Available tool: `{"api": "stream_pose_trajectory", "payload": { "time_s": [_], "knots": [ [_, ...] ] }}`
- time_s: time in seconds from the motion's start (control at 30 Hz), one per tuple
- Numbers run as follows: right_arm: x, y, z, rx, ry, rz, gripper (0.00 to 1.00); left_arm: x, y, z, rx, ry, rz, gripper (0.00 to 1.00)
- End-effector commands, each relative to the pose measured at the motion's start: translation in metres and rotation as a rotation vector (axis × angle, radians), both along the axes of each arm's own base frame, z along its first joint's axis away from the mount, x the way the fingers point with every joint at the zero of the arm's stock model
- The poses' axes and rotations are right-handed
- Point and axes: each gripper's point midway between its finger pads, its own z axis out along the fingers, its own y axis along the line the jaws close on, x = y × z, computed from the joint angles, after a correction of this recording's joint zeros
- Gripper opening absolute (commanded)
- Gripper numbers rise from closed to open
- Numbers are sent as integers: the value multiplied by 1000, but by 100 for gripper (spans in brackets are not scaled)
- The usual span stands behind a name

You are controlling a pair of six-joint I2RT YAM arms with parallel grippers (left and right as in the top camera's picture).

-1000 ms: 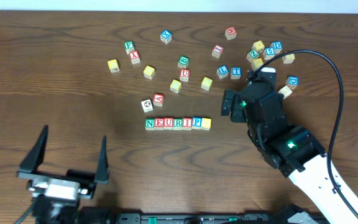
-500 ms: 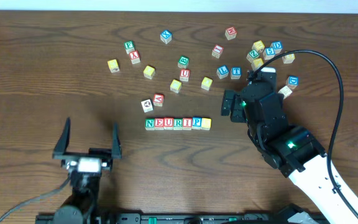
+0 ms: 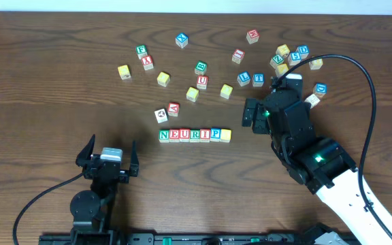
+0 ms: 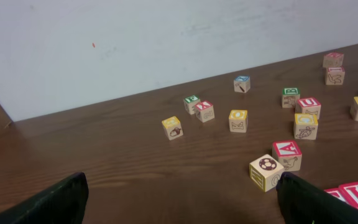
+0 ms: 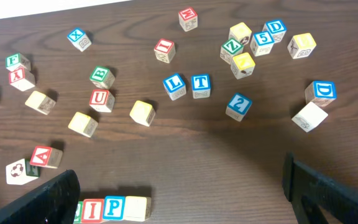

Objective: Spell out NEURIPS

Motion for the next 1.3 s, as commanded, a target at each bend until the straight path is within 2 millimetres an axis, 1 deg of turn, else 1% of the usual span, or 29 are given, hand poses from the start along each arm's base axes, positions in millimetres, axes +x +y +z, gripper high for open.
{"api": "stream_pose_trajectory", "payload": {
  "time_s": [0.0, 0.87, 1.0, 1.07, 1.1, 1.2, 1.27],
  "knots": [
    [2, -2, 6, -14, -16, -3, 99, -2, -2, -13, -9, 45, -12, 95],
    [2, -2, 6, -13, -16, -2, 99, -2, -2, -13, -9, 48, -12, 95],
    [-1, -5, 7, -29, -15, 4, 99, -2, -2, -13, -9, 48, -12, 95],
    [1, -5, 12, -36, -45, 18, 99, -2, -2, -13, -9, 48, -12, 95],
    [4, -3, 18, -44, -86, 40, 99, -2, -2, -13, -9, 48, -12, 95],
    [17, 5, 43, -83, -278, 118, 99, -2, -2, -13, -9, 48, -12, 95],
    [19, 7, 60, -95, -421, 151, 99, -2, -2, -13, -9, 48, -12, 95]
  ]
}}
